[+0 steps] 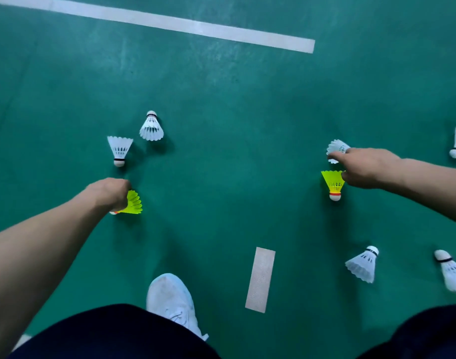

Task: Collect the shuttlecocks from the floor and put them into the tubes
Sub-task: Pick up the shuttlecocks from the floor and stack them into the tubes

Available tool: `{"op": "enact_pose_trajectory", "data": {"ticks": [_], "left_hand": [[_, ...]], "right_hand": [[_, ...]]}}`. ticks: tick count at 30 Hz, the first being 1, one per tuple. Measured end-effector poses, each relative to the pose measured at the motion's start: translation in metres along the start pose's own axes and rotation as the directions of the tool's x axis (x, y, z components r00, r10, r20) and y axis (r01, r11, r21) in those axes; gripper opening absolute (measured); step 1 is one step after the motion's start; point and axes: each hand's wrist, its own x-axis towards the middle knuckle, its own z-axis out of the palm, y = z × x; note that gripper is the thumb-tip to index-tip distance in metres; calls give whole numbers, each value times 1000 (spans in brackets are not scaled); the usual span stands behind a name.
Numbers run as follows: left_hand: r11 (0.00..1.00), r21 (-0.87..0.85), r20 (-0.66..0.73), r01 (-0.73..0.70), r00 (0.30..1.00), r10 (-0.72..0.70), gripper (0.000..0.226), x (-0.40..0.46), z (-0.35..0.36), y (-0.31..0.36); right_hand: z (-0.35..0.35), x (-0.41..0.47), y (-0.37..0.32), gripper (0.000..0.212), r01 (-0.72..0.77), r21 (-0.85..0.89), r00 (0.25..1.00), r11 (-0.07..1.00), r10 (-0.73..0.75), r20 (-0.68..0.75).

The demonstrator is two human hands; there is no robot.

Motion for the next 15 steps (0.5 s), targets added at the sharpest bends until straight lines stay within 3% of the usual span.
{"op": "enact_pose_trajectory", "data": {"ticks": [3,7,9,11,13,15], "left_hand": [[991,-114,-35,-64,998,60,48,-21,7,10],[958,-47,-157,-283,949,273,59,-51,10,32],[897,44,-191,-441,877,441,74,-70,11,46],[853,155,-158,-498,840,519,81,-84,9,59],[805,283,-145,-521,807,573,71,-92,9,74],[747,370,-146,-552,759,634,46,-97,9,88]], "right_hand": [[3,4,-8,42,51,-94,999,994,-50,9],[2,5,-17,7,164,-114,982,980,-152,109],[3,4,-21,13,205,-74,971,976,-194,140],[5,3,-22,28,236,-44,961,971,-226,156],[6,3,-25,31,259,-29,959,966,-253,126],[6,1,-26,27,258,-22,962,966,-254,104]]}}
